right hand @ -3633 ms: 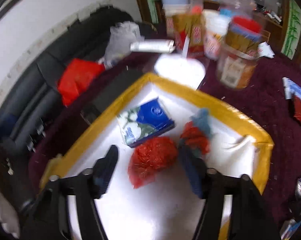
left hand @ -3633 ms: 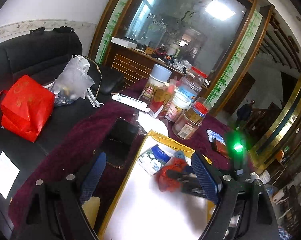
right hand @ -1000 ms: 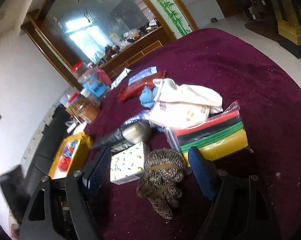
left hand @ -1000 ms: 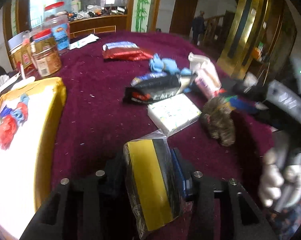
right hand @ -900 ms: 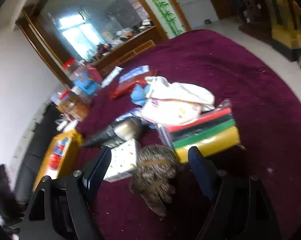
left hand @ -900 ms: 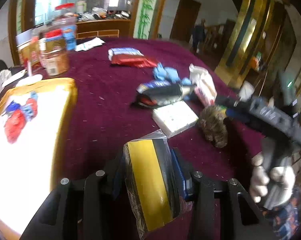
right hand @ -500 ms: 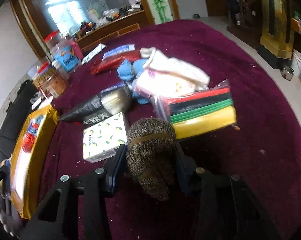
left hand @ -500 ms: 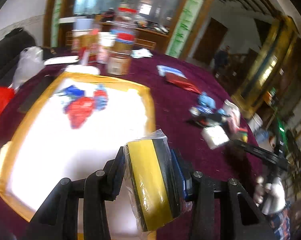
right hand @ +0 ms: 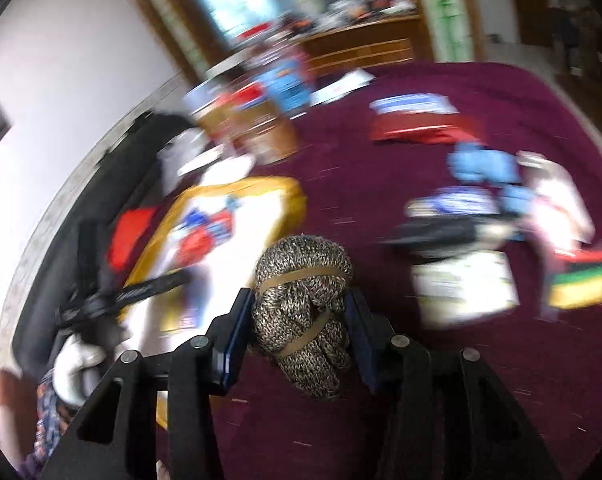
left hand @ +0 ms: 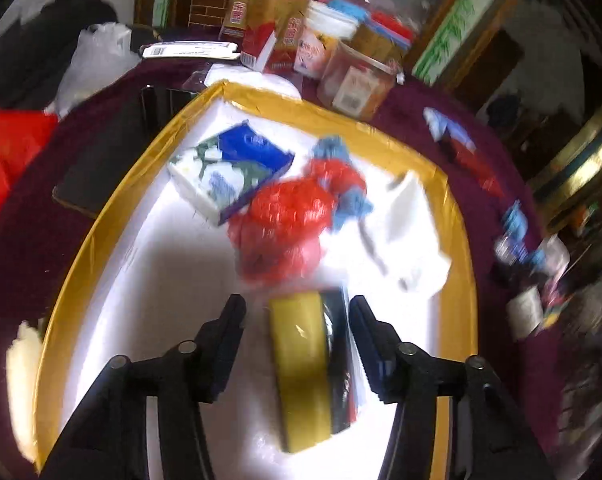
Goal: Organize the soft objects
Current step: 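Carry the packet toward the tray with left while right grasps the knitted yarn ball, then release the packet into the tray with left while right releases the yarn ball there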
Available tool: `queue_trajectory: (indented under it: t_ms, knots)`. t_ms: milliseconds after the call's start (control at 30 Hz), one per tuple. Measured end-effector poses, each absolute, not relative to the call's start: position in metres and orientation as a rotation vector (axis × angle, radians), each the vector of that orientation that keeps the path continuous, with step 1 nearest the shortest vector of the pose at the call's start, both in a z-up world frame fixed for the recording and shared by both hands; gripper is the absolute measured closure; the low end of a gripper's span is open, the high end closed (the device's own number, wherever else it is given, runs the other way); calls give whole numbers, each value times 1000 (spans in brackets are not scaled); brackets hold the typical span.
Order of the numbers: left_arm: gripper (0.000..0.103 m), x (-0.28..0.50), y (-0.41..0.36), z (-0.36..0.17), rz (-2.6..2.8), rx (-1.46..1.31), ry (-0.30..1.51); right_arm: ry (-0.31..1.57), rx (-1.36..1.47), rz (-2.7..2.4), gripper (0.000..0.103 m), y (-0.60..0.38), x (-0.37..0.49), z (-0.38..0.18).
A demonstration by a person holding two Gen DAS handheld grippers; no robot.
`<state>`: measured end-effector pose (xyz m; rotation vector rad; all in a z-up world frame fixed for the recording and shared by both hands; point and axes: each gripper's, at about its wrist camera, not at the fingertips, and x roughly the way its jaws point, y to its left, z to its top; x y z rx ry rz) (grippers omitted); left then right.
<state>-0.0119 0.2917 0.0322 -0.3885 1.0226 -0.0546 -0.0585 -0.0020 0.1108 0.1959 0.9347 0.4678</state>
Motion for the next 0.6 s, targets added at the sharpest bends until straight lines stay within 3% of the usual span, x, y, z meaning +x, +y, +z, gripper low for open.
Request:
queue_trajectory:
  t_ms: [200, 367, 467, 567, 600]
  knots:
    - [29, -30, 323, 43, 25, -508, 843, 1023, 6, 582, 57, 116, -35, 92]
    - [30, -24, 331, 21, 52, -559, 945, 1089, -117, 503, 56, 164, 0, 57]
    - [24, -25, 324, 20, 56, -521, 967, 1076, -97, 456, 56, 151, 3, 58]
    - [24, -31, 314, 21, 41, -457, 967, 987, -27, 490, 48, 119, -26, 91]
    - [23, -33, 311, 21, 36, -440, 965, 958, -18, 486, 40, 114, -33, 98]
